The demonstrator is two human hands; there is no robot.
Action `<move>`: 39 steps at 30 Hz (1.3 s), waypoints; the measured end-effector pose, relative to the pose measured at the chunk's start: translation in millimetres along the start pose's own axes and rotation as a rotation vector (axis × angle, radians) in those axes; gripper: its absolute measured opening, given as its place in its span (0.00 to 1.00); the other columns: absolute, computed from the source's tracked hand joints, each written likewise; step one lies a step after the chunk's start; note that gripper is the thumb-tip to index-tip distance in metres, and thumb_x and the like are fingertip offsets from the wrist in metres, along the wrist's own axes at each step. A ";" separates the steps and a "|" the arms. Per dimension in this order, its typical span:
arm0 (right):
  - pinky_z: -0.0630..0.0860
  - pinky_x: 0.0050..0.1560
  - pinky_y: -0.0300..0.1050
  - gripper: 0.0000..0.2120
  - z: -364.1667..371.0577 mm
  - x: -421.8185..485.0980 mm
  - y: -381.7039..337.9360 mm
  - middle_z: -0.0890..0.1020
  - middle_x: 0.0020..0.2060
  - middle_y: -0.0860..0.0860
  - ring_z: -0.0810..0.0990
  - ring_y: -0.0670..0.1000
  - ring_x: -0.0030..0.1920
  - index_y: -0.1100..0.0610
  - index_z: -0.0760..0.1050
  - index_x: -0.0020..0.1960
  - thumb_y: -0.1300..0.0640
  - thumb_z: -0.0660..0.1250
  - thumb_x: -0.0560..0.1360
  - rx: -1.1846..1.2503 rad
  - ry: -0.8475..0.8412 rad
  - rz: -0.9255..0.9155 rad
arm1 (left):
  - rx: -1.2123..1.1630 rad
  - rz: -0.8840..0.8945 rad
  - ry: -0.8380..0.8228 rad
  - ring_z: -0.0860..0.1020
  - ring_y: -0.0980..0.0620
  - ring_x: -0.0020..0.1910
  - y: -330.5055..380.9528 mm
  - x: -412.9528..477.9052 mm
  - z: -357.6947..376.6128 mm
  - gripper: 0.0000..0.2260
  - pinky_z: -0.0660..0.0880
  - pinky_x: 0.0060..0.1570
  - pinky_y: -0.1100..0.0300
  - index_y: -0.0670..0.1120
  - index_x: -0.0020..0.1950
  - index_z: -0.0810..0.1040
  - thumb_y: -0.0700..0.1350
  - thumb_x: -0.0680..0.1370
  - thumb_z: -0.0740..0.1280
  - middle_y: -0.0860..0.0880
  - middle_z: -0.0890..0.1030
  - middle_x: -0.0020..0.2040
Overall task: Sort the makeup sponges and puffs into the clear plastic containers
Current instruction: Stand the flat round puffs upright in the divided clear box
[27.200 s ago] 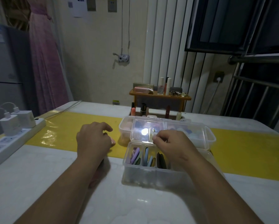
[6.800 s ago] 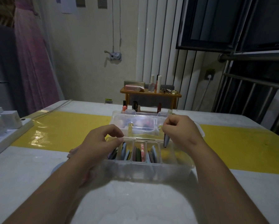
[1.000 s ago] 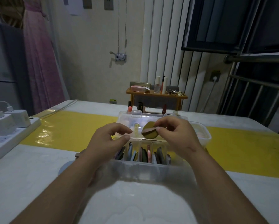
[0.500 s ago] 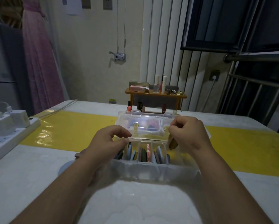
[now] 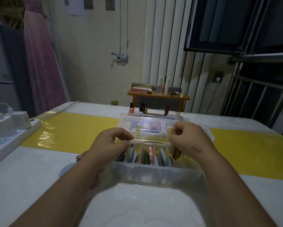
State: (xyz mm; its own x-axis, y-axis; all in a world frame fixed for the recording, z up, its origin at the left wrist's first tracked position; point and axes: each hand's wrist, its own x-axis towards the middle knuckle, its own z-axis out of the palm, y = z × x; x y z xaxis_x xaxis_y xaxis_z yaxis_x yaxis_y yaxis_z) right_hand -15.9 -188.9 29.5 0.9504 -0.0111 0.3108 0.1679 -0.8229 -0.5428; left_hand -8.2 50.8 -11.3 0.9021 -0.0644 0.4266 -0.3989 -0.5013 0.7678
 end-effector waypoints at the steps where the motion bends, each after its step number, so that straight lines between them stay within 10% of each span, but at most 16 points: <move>1: 0.79 0.41 0.53 0.02 0.1 -0.4 0.2 0.79 0.34 0.50 0.78 0.52 0.38 0.52 0.75 0.38 0.55 0.66 0.69 -0.013 -0.005 0.003 | 0.000 0.000 -0.003 0.78 0.62 0.45 0.1 0.0 0.0 0.11 0.68 0.40 0.78 0.52 0.42 0.83 0.36 0.73 0.72 0.50 0.84 0.43; 39: 0.82 0.46 0.47 0.06 -1.7 -3.3 -10.8 0.83 0.37 0.47 0.81 0.48 0.41 0.50 0.82 0.38 0.59 0.70 0.70 -0.228 -0.287 0.141 | -0.010 -0.006 0.075 0.77 0.64 0.39 -1.6 0.4 -3.7 0.11 0.68 0.39 0.77 0.52 0.42 0.83 0.34 0.73 0.71 0.51 0.84 0.41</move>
State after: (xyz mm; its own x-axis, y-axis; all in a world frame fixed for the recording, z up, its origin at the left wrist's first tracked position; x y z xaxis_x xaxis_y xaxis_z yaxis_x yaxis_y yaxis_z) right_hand -21.2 -180.9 35.7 1.0000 -0.0005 -0.0031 -0.0016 -0.9301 -0.3672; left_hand -7.8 54.8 -10.6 0.8898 0.0040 0.4564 -0.3954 -0.4927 0.7752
